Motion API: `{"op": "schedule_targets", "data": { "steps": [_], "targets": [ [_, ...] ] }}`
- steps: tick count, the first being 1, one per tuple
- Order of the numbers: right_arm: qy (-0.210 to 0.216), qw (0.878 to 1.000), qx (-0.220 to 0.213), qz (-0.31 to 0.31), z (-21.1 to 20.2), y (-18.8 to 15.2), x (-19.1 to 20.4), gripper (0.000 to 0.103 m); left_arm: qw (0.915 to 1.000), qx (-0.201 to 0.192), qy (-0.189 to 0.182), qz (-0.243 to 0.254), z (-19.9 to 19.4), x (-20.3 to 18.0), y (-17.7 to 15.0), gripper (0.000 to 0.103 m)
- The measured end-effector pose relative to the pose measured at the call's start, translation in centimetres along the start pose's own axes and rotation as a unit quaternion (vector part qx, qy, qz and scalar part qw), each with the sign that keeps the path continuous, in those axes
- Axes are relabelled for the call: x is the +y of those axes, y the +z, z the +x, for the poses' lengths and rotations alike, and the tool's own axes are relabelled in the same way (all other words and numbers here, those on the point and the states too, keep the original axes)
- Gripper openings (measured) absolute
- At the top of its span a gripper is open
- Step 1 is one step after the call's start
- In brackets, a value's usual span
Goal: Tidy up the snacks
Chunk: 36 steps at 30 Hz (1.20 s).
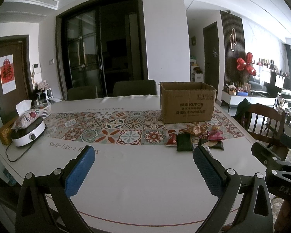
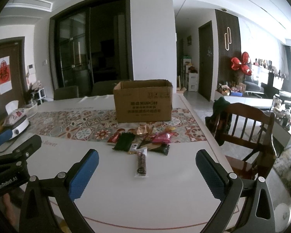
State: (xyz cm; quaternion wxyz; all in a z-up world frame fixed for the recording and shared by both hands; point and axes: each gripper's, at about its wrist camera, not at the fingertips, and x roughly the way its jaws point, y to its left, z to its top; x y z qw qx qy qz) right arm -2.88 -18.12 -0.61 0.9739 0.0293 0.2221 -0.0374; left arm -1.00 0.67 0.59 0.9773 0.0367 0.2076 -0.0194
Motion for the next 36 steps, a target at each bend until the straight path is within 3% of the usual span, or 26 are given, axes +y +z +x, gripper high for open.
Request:
{"op": "schedule_targets", "data": {
  "steps": [10,22,26,36],
  "targets": [
    [0.002,1.000,0.009,-0.002,0.1,-0.5,0.1,0.101,1.0000,0.000,0.009,0.003,0.4,-0.2,-1.0,0.103],
    [0.008,0.999,0.046,-0.003,4.2,-1.2,0.1,0.101,0.9986,0.044,-0.023,0.016,4.5,-0.8,-1.1,0.103],
    [0.006,0.998,0.057,-0.005,6.1,-1.2,0.2,0.101,0.9979,0.055,-0.029,0.017,6.4,-1.2,-0.9,0.096],
    [0.012,0.994,0.105,0.013,11.8,-1.5,0.0,0.082,0.9931,0.090,-0.071,0.026,11.8,-2.6,-0.5,0.081]
  ]
}}
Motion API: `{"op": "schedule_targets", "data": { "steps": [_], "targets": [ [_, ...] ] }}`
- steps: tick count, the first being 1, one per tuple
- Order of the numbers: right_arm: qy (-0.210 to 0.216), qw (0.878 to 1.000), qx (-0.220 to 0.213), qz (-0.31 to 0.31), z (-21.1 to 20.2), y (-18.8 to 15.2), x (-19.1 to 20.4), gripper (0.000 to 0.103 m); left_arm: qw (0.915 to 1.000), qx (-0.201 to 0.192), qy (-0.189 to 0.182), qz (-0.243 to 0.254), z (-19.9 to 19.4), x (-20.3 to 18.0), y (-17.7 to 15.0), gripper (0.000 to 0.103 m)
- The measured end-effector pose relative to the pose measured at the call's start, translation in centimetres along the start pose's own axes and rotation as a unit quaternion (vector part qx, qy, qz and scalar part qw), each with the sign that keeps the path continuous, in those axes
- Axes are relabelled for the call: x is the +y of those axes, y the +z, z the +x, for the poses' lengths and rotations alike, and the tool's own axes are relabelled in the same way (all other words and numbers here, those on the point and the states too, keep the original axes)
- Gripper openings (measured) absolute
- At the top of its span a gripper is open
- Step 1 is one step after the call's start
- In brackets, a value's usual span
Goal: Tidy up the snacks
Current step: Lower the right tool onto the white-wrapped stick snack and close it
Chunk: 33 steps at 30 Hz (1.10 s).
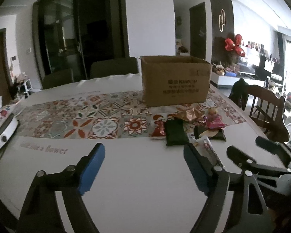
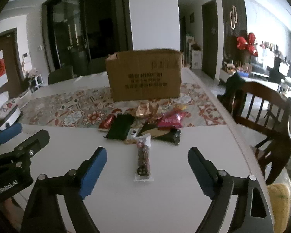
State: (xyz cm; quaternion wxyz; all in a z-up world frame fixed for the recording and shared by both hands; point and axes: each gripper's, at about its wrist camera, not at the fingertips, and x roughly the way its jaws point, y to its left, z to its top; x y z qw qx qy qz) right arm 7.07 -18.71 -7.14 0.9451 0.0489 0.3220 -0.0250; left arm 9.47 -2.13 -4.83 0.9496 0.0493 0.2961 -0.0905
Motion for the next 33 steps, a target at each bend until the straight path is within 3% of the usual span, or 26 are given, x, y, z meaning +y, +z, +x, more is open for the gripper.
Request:
{"op": "schedule_targets", "data": {
  "steps": [5,21,27,33],
  "targets": [
    [0.006,1.000,0.027,0.005,2.4,0.0,0.2,0.071,0.9997,0.014,-0.021,0.000,2.6,-0.3,0.9,0.075],
    [0.006,0.998,0.066,0.018,7.4,0.6,0.7,0.048,0.9973,0.056,-0.037,0.028,11.1,-1.0,2.8,0.059],
    [0.008,0.997,0.076,0.012,8.2,0.2,0.9,0.046,0.9958,0.062,-0.041,0.054,13.5,-2.0,2.9,0.052],
    [0.014,0.996,0.086,0.027,9.1,0.2,0.7,0.042,0.9950,0.080,-0.045,0.039,15.5,-1.8,2.8,0.045]
  ]
}}
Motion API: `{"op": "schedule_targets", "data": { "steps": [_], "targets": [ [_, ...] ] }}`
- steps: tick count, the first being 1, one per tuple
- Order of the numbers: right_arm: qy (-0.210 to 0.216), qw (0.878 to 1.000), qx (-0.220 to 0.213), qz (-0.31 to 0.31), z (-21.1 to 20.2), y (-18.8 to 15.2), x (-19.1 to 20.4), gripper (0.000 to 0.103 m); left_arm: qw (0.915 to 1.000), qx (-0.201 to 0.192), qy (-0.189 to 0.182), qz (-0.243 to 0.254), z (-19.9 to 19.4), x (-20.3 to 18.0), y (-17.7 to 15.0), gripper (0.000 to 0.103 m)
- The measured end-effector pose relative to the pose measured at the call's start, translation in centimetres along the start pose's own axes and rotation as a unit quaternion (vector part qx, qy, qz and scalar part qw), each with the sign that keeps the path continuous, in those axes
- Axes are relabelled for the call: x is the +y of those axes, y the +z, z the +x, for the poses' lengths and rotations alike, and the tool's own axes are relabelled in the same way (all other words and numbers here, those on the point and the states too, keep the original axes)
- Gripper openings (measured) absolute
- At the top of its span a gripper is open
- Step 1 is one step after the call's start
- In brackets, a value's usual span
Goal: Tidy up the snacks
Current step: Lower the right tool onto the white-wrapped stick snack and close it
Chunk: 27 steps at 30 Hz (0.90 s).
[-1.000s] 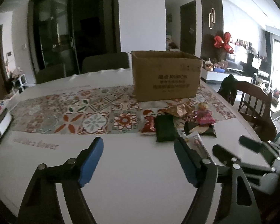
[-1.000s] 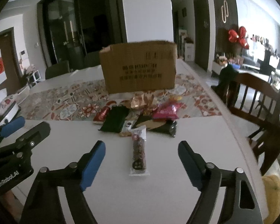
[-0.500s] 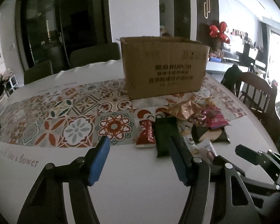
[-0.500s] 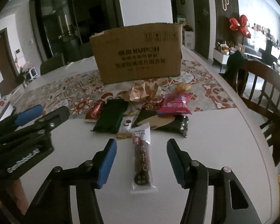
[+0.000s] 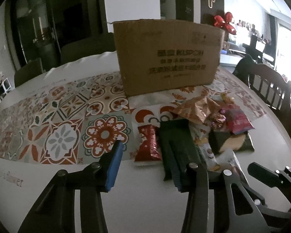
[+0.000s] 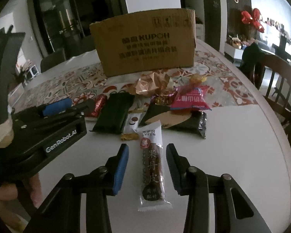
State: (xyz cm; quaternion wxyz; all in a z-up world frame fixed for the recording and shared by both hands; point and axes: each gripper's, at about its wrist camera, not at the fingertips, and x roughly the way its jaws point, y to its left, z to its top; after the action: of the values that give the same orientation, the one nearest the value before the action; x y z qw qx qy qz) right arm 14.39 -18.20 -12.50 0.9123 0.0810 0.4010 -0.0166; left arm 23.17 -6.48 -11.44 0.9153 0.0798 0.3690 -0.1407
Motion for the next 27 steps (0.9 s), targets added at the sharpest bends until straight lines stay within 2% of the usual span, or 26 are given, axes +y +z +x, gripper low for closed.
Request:
{"op": "schedule_targets", "data": {
  "steps": [5,6,10,14,17,18,23,27],
  "targets": [
    [0.006,1.000,0.005,0.005,0.6,0.2,0.0,0.041,0.9999,0.012,-0.009,-0.005,1.3,0.0,0.3,0.041],
    [0.007,1.000,0.007,0.007,0.7,0.2,0.0,0.038,0.9998,0.015,-0.013,-0.010,1.5,0.1,0.4,0.041],
    [0.005,1.000,0.008,0.004,1.0,0.2,0.1,0.037,0.9993,0.025,-0.019,-0.020,2.4,0.4,0.6,0.035],
    [0.001,1.000,0.010,0.005,1.3,0.3,-0.1,0.034,0.9987,0.036,-0.027,-0.026,3.1,0.4,0.6,0.033],
    [0.003,1.000,0.016,0.013,1.7,0.3,-0.4,0.033,0.9988,0.035,-0.025,-0.024,3.4,0.4,0.6,0.030],
    [0.002,1.000,0.015,0.013,1.7,0.3,-0.4,0.029,0.9988,0.036,-0.024,-0.024,3.5,0.4,0.6,0.029],
    [0.006,1.000,0.016,0.015,1.9,0.5,-0.4,0.027,0.9985,0.039,-0.027,-0.026,3.6,0.6,0.6,0.023],
    [0.005,1.000,0.014,0.015,1.8,0.5,-0.4,0.026,0.9989,0.037,-0.021,-0.019,3.4,0.6,0.4,0.022]
  ]
}}
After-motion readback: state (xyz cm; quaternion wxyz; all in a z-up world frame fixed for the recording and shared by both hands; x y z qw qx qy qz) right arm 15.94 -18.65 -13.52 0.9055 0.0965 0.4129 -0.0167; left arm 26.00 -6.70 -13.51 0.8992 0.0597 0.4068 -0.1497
